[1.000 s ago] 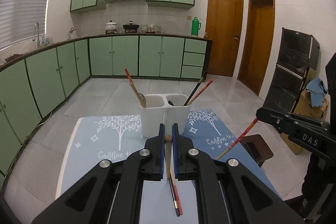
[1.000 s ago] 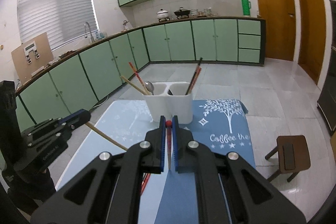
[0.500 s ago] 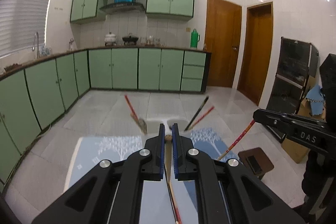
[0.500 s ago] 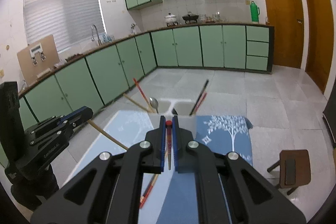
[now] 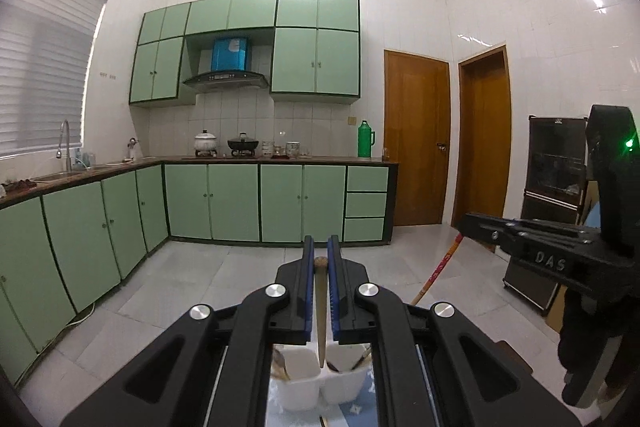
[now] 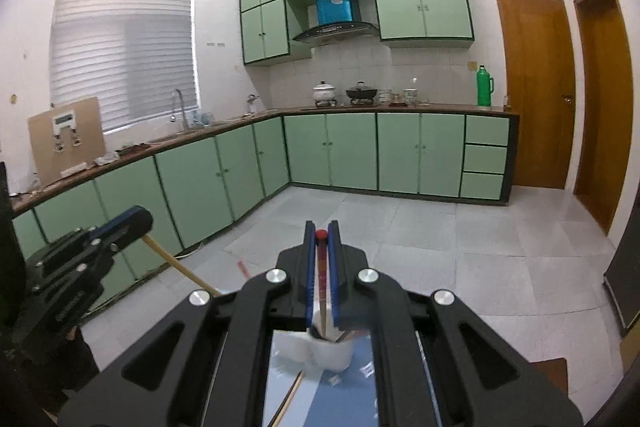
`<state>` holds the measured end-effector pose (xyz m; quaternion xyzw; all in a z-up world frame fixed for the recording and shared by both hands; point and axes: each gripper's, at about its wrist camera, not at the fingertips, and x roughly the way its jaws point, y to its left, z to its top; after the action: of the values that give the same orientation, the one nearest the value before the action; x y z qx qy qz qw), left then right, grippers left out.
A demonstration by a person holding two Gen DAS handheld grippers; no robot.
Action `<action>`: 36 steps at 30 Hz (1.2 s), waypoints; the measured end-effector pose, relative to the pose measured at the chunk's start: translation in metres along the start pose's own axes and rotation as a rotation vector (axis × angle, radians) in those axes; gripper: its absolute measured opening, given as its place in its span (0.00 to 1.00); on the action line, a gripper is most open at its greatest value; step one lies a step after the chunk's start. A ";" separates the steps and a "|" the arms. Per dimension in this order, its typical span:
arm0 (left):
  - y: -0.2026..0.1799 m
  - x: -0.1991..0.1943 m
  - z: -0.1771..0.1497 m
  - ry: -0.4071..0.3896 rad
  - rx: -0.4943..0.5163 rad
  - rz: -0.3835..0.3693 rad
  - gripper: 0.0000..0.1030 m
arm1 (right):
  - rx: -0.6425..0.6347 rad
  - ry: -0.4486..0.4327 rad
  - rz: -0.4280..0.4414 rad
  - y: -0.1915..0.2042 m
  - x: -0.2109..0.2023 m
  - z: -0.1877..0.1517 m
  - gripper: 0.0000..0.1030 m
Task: Organize utensils
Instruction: 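Lift both held chopsticks and lower them into the white utensil holder, then open both grippers and withdraw them over the remaining black and red chopsticks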
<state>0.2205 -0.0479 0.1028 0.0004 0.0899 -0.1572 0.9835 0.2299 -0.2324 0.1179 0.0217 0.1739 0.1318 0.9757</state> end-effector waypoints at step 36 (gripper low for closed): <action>0.039 0.015 -0.112 0.230 -0.119 0.061 0.62 | 0.004 0.088 -0.127 -0.025 0.003 -0.120 0.84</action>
<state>0.2272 -0.0121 -0.0107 -0.0371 0.2110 -0.1204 0.9693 0.1978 -0.2561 0.0014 0.0065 0.2181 0.0703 0.9734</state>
